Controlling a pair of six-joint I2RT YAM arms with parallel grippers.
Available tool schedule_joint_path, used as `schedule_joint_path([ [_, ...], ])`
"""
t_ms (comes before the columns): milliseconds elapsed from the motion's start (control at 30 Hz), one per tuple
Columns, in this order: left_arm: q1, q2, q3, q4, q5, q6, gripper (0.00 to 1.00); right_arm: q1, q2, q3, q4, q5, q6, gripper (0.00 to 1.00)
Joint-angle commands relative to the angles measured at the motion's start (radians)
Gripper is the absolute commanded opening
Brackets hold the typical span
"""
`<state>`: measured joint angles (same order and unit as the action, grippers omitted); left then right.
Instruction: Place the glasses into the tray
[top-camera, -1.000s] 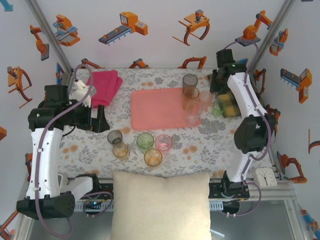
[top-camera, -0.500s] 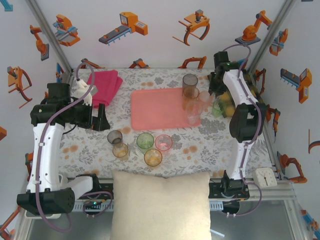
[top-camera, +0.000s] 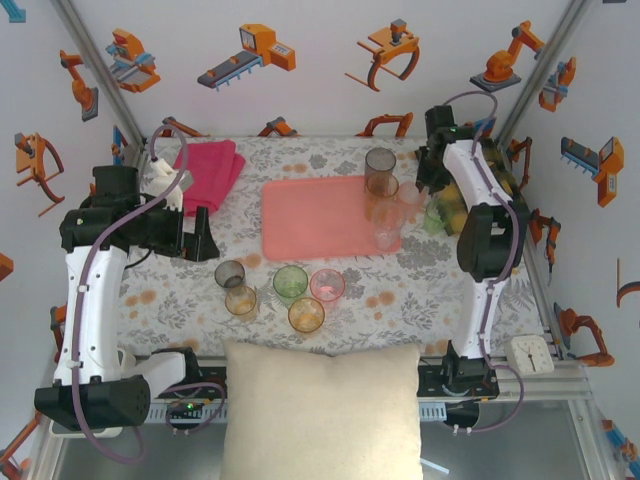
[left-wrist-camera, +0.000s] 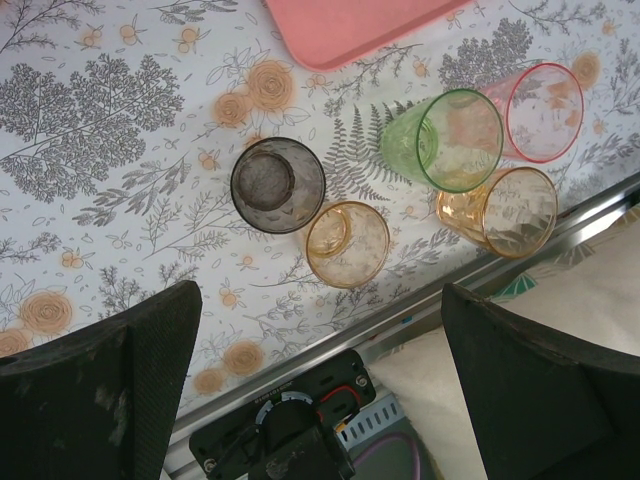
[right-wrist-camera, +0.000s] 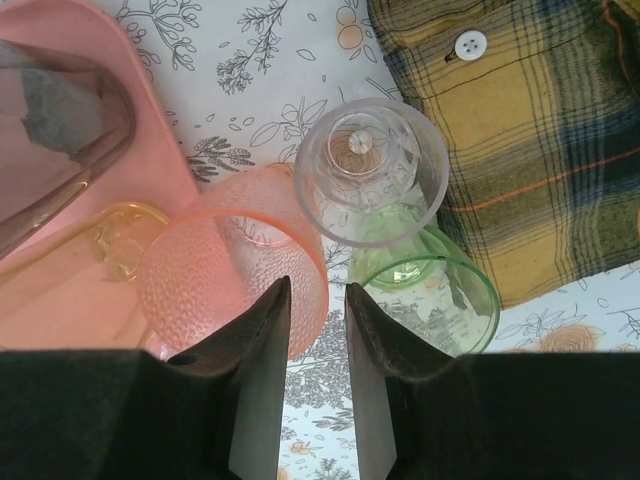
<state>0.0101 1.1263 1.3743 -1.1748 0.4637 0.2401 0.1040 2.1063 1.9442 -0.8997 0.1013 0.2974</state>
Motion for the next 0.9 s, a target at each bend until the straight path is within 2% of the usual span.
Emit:
schedule_joint_path([
  [0, 0.008, -0.012, 0.002, -0.006, 0.004, -0.004, 0.97, -0.01, 0.018, -0.003, 0.013, 0.005, -0.011, 0.3],
  [533, 0.022, -0.026, -0.003, -0.009, 0.01, -0.01, 0.97, -0.021, 0.025, -0.04, 0.031, -0.001, -0.01, 0.23],
  [867, 0.025, -0.031, -0.005, -0.01, 0.016, -0.013, 0.97, -0.023, 0.006, -0.059, 0.039, -0.003, -0.012, 0.14],
])
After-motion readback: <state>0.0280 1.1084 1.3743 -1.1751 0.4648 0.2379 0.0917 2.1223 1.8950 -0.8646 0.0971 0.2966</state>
